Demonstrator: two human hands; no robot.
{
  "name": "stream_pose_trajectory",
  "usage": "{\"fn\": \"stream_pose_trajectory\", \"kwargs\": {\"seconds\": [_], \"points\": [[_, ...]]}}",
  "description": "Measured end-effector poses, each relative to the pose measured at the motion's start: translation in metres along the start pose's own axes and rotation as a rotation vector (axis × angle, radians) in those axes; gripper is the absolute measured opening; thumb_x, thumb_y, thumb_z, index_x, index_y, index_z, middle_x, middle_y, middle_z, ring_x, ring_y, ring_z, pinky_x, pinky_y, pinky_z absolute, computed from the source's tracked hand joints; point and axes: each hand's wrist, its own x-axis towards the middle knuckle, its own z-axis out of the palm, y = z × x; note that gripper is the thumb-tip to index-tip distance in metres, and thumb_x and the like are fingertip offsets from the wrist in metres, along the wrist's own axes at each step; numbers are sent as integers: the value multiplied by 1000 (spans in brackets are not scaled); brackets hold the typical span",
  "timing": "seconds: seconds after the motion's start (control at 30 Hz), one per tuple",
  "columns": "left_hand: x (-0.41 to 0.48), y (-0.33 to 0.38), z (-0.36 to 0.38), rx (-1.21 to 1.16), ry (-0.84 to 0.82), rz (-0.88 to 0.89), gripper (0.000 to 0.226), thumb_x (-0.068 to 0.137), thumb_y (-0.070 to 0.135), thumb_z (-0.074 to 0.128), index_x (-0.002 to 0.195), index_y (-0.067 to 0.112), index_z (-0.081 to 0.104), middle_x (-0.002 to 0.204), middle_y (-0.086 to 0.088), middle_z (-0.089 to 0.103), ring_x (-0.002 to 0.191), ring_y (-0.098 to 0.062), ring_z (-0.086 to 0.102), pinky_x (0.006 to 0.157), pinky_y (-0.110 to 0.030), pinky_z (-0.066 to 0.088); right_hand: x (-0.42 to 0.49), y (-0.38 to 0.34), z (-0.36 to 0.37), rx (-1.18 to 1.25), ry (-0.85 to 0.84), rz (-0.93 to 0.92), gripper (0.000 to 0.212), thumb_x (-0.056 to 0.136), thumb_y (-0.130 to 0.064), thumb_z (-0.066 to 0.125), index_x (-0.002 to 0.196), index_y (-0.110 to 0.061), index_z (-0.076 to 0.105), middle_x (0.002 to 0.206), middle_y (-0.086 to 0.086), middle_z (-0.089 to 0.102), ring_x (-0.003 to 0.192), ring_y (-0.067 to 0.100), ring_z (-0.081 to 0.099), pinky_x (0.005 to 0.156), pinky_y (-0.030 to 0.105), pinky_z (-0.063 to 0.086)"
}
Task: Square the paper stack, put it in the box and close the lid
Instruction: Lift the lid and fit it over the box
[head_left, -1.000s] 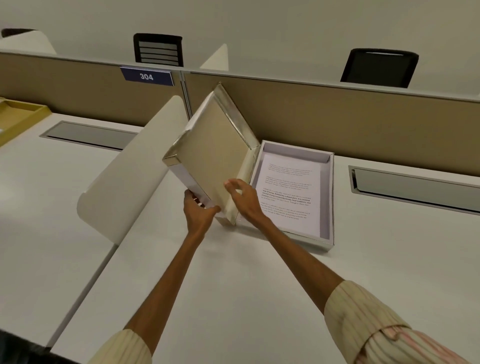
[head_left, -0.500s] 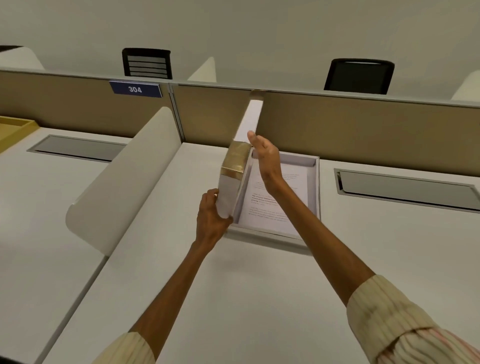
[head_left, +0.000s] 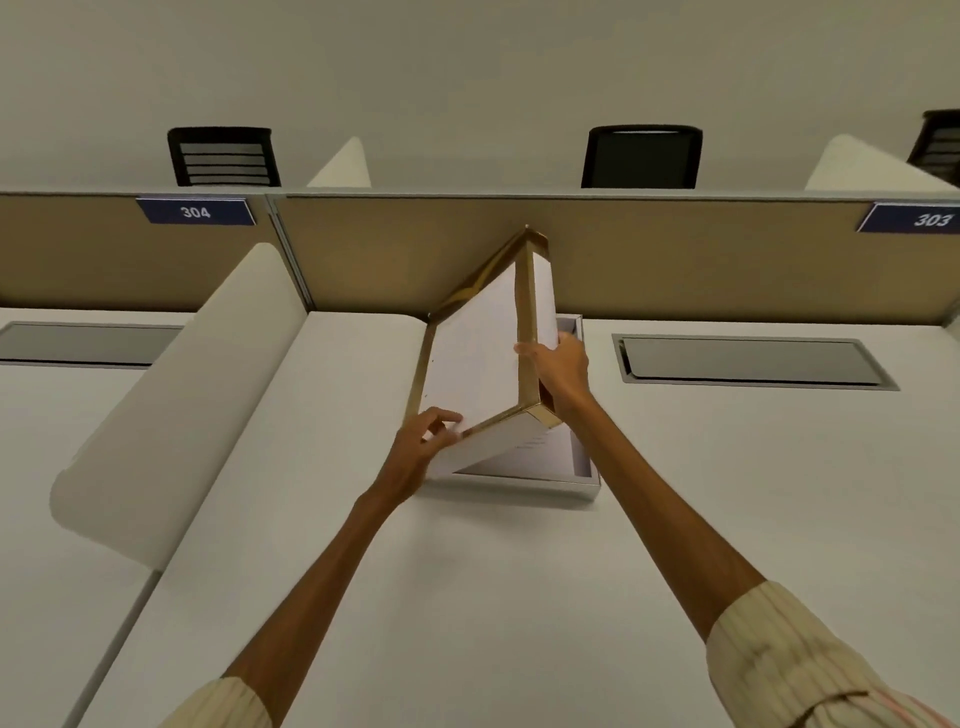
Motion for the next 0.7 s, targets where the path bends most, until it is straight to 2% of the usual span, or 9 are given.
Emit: {"fn": "stream_pose_trajectory", "kwargs": {"seconds": [0.07, 0.17, 0.23, 0.27, 0.33, 0.4, 0.47, 0.57, 0.7], "points": [[12, -3, -8, 7, 55, -35, 24, 87, 35, 61, 106, 21, 67, 100, 5, 66, 93, 3, 60, 82, -34, 50, 4, 11, -8, 18, -6, 25, 54, 86, -34, 72, 128, -6, 52, 125, 14, 63, 104, 28, 65, 90, 36, 57], [29, -14, -13, 191, 179, -267, 56, 90, 42, 63, 134, 9, 52, 134, -16, 55, 126, -29, 51, 105, -51, 45, 7, 24, -14, 24, -16, 55, 56, 88, -35, 69, 132, -7, 50, 131, 13, 60, 114, 33, 63, 98, 45, 55], [36, -25, -13, 186, 148, -473, 73, 90, 50, 61, 144, 6, 40, 147, -19, 44, 136, -37, 42, 110, -52, 39, 10, 32, -17, 31, -10, 59, 50, 89, -35, 67, 128, -7, 52, 127, 13, 62, 111, 34, 64, 97, 43, 55], [39, -30, -13, 128, 107, -544, 74, 89, 50, 61, 142, 3, 41, 144, -20, 47, 133, -38, 45, 108, -49, 41, 11, 35, -18, 34, -9, 64, 49, 90, -35, 67, 127, -6, 52, 126, 14, 62, 111, 34, 64, 96, 43, 56], [43, -37, -10, -21, 53, -610, 63, 89, 49, 62, 125, -1, 54, 117, -21, 60, 110, -36, 59, 92, -40, 48, 14, 41, -20, 28, -1, 80, 52, 91, -36, 65, 130, -5, 51, 129, 15, 60, 115, 35, 62, 99, 46, 54], [42, -43, -6, -78, 67, -576, 47, 87, 48, 65, 100, 3, 57, 88, -13, 55, 86, -28, 55, 74, -33, 45, 19, 46, -22, -1, 14, 90, 54, 92, -36, 64, 131, -3, 50, 132, 16, 58, 118, 37, 59, 102, 48, 52], [42, -48, -2, -51, 98, -535, 44, 86, 47, 67, 89, 7, 49, 78, -6, 46, 80, -23, 48, 66, -29, 39, 24, 54, -23, -51, 29, 84, 43, 93, -38, 61, 118, -3, 54, 120, 15, 60, 110, 34, 60, 99, 42, 52], [40, -52, 3, 18, 145, -487, 45, 85, 46, 69, 91, 6, 49, 79, -5, 44, 80, -22, 47, 68, -30, 40, 29, 70, -26, -124, 46, 72, 27, 96, -37, 56, 99, -11, 49, 101, 8, 55, 92, 24, 54, 84, 34, 49], [40, -51, 9, 62, 165, -450, 62, 82, 44, 72, 119, -1, 53, 104, -15, 57, 96, -31, 58, 84, -40, 53, 29, 93, -31, -130, 26, 90, 36, 98, -35, 52, 112, -3, 59, 99, 7, 55, 90, 22, 52, 78, 31, 43]]}}
